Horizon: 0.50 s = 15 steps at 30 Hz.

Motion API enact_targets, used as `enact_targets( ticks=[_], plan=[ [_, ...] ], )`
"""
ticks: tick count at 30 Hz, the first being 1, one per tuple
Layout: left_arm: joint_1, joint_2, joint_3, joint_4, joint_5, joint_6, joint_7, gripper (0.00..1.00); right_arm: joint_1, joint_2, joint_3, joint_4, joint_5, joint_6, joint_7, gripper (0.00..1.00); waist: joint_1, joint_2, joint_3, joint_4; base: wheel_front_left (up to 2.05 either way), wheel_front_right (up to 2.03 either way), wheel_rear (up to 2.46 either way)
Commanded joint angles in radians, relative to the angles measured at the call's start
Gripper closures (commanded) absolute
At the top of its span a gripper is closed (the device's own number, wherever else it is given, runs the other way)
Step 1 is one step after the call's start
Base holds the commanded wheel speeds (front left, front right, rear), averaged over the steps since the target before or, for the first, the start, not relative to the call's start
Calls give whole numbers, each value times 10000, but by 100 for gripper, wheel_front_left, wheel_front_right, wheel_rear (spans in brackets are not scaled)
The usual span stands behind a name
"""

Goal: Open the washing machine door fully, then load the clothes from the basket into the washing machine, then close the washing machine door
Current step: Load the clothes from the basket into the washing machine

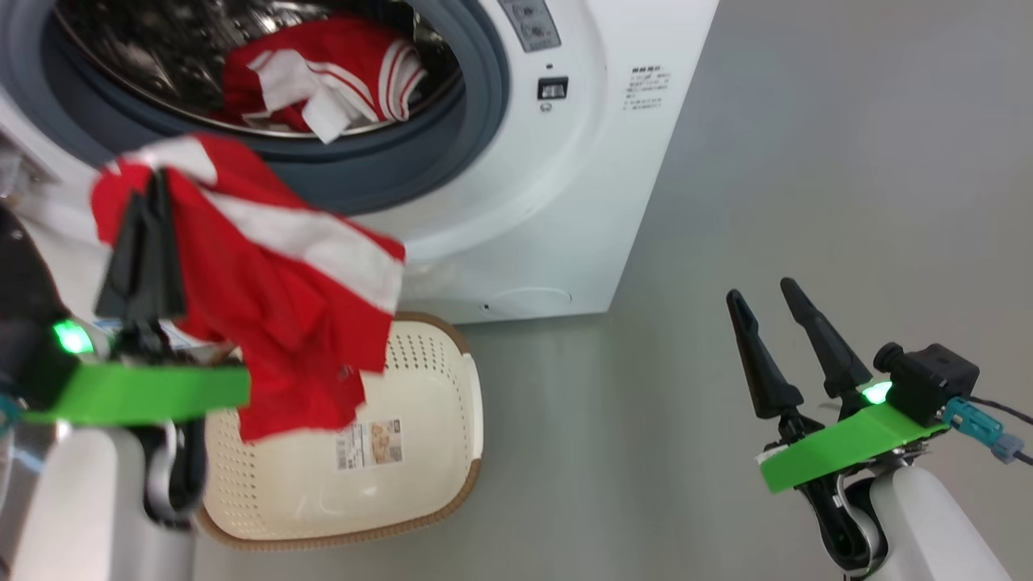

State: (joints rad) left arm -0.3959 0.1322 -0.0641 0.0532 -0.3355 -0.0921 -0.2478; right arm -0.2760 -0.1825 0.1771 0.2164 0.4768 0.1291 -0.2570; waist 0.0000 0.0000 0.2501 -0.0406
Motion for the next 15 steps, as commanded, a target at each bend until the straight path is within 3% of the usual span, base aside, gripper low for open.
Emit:
enact_targets(
  ticks=[1,15],
  plan=[
    [-786,404,417,-61,129,-51,-87,100,-234,51,144,-298,-75,16,-48,0,0,0,483,-159,0,0,0],
    [-3685,534,793,1509,336,-238,-136,100,-761,202,61,-600,-258,16,-48,0,0,0,2116,-580,0,0,0]
  ],
)
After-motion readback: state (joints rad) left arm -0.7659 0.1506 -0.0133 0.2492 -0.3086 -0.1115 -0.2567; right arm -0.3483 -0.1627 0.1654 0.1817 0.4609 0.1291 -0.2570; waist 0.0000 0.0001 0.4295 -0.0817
